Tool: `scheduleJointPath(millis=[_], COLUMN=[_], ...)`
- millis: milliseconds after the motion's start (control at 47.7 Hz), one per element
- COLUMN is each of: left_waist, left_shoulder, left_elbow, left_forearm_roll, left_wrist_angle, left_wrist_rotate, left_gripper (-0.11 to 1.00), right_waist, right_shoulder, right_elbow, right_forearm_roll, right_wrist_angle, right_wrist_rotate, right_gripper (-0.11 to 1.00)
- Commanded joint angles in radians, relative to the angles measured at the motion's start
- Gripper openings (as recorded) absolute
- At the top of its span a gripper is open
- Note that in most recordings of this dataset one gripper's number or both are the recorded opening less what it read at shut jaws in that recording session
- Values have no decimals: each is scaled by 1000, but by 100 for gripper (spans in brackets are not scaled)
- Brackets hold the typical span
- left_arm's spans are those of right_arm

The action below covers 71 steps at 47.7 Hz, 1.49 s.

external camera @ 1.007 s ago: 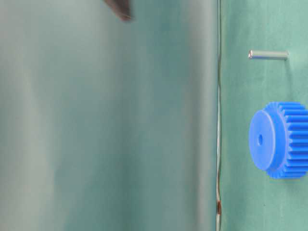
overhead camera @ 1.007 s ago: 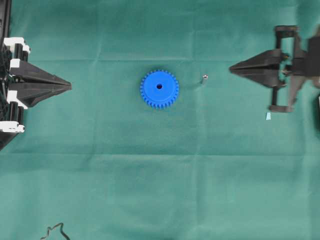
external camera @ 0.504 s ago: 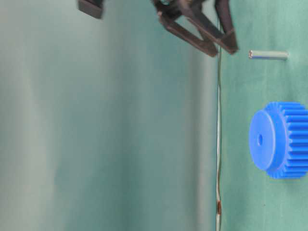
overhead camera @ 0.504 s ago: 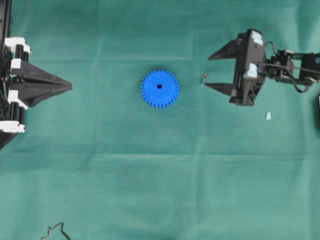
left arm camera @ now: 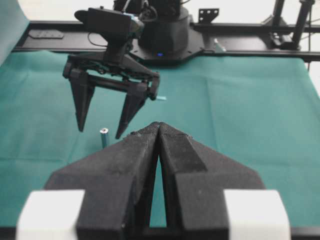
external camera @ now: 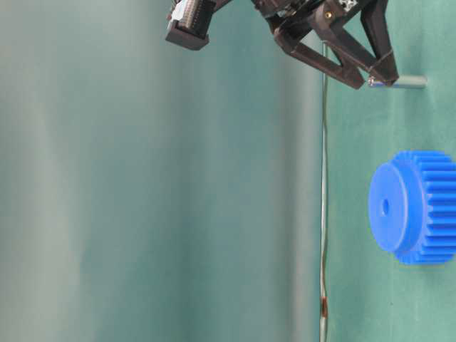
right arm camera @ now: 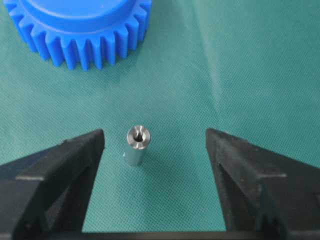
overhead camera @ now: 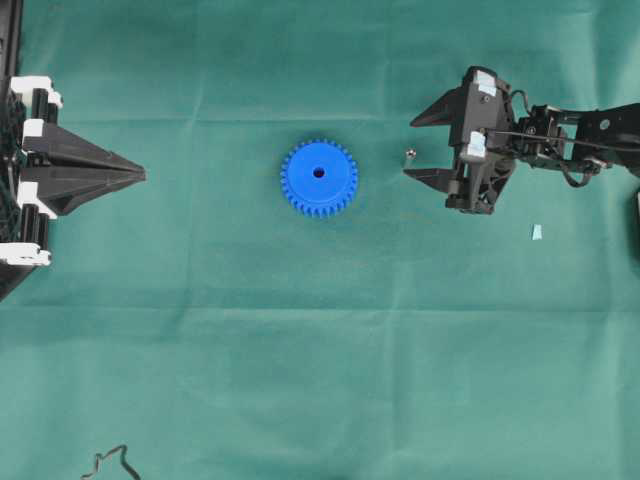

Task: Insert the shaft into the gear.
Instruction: 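Lower the open right gripper around the silver shaft and close it, then lift the shaft and carry it left over the blue gear's center hole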

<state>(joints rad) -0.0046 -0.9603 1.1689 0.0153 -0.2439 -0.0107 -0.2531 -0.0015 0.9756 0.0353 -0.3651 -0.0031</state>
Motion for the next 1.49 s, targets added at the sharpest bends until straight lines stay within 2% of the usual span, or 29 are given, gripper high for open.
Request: scheduleJointPath(millis=[0,105,231,294,671,1154,1469], left_waist=[0,-2,0,0,0,0,0], left_shoulder=[9,9,8,8,8,8,8], left_elbow=[-23,-23,-25,-23,-25,-26,-25], left_forearm_roll=[3,2,3,3,3,3,3], left_wrist_angle=[-5,-5,-5,-5,5,6,8], left_wrist_rotate=[0,0,0,0,-2,-2,-2], left_gripper=[0,0,0,0,0,0,0], right_waist=[3,9,18,21,26,26,32], right_shoulder=[-11,-9,-9,-9,-18,-279,-302], right_elbow=[-17,-17,-14,-14,-23,-104,-107], right_forearm_roll=[2,-2,-2,-2,-2,-2,0], right_wrist_angle=[-9,-2,6,9,32,356,383], right_wrist_rotate=[2,2,2,0,3,-3,2], right_gripper=[77,61,29,18,17,18,18])
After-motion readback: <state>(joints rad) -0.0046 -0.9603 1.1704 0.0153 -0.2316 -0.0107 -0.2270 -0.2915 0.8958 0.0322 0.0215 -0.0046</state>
